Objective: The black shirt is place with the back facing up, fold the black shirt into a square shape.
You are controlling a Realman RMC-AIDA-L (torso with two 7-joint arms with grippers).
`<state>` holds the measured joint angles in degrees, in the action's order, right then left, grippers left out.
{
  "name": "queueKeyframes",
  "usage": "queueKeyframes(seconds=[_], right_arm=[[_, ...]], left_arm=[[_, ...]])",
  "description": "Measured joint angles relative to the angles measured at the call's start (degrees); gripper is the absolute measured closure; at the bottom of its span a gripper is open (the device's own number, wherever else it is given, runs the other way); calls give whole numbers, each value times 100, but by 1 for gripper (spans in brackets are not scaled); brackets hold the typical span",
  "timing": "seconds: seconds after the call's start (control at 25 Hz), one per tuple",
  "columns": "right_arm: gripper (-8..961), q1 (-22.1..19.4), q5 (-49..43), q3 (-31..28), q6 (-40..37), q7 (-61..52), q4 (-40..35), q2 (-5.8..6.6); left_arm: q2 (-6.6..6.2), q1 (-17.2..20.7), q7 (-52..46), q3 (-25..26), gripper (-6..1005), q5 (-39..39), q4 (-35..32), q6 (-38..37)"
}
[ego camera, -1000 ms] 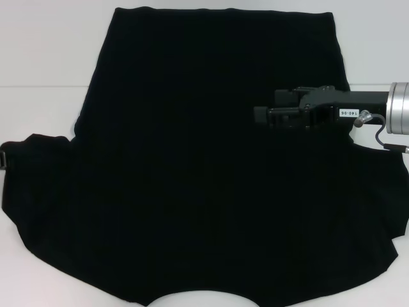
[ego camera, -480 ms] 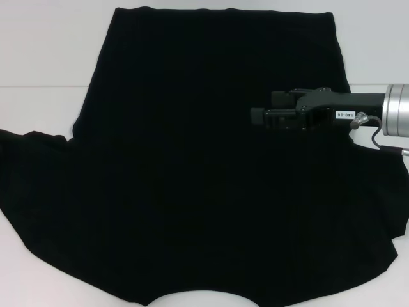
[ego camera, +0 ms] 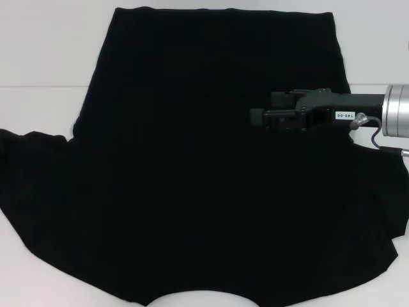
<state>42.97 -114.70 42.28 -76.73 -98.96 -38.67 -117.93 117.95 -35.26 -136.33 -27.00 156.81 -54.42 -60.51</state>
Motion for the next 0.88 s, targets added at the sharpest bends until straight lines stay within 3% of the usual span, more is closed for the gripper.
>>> queueKeyframes(seconds=[0.88], right_arm=[[72,-9,0,0,0,62,7,-9]], left_arm=[[49,125,-15,74,983,36,-267,-671]])
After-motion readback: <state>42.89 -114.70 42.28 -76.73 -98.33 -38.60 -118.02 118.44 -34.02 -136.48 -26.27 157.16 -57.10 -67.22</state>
